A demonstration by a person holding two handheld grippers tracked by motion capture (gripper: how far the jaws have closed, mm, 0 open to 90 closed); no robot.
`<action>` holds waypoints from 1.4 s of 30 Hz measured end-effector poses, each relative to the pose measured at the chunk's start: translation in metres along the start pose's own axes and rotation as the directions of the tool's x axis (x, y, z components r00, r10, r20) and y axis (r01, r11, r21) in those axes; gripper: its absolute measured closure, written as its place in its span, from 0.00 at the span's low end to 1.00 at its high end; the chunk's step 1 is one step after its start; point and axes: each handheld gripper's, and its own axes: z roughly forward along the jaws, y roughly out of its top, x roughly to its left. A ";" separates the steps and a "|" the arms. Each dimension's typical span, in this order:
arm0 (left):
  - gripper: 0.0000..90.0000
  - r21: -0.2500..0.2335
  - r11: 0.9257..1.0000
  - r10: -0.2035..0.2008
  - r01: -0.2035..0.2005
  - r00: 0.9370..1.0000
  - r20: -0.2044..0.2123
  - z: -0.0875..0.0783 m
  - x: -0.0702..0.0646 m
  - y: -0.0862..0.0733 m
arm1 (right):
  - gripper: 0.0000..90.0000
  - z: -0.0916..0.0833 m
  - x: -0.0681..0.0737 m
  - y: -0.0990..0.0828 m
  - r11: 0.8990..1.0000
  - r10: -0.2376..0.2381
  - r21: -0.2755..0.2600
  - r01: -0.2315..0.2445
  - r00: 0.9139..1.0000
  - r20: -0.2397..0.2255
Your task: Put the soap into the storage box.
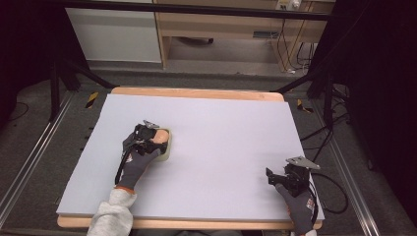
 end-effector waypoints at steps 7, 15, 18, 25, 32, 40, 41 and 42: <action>0.29 -0.029 0.999 -0.013 0.014 1.000 0.014 -0.007 0.002 0.000 | 0.11 0.000 0.000 0.000 1.000 0.000 -0.001 0.000 1.000 0.002; 0.27 -0.088 0.996 0.010 -0.007 0.999 0.035 -0.027 0.003 0.000 | 0.11 -0.001 0.000 0.000 1.000 0.001 -0.008 -0.001 1.000 0.003; 0.26 -0.124 0.992 0.029 -0.023 0.998 0.048 -0.034 0.003 -0.004 | 0.11 -0.001 0.000 0.000 1.000 0.005 -0.010 -0.005 1.000 0.003; 0.25 -0.163 0.986 0.055 -0.044 0.996 0.065 -0.052 0.007 -0.026 | 0.10 -0.001 -0.001 0.000 1.000 0.008 -0.015 -0.008 1.000 0.009; 0.25 -0.205 0.979 0.029 -0.015 0.997 0.067 -0.067 0.018 -0.049 | 0.09 -0.001 -0.002 -0.001 1.000 0.014 -0.011 -0.014 1.000 0.011; 0.24 -0.202 0.979 0.019 -0.012 0.999 0.034 -0.074 0.028 -0.083 | 0.09 0.000 -0.002 -0.003 1.000 0.002 -0.003 -0.002 1.000 0.029; 0.23 -0.200 0.980 0.013 -0.006 0.999 0.035 -0.075 0.029 -0.086 | 0.09 0.000 -0.003 -0.003 1.000 0.003 -0.002 -0.003 1.000 0.030; 0.23 -0.201 0.980 0.008 -0.001 0.999 0.035 -0.075 0.031 -0.090 | 0.09 0.000 -0.003 -0.003 1.000 0.007 -0.001 -0.007 0.999 0.032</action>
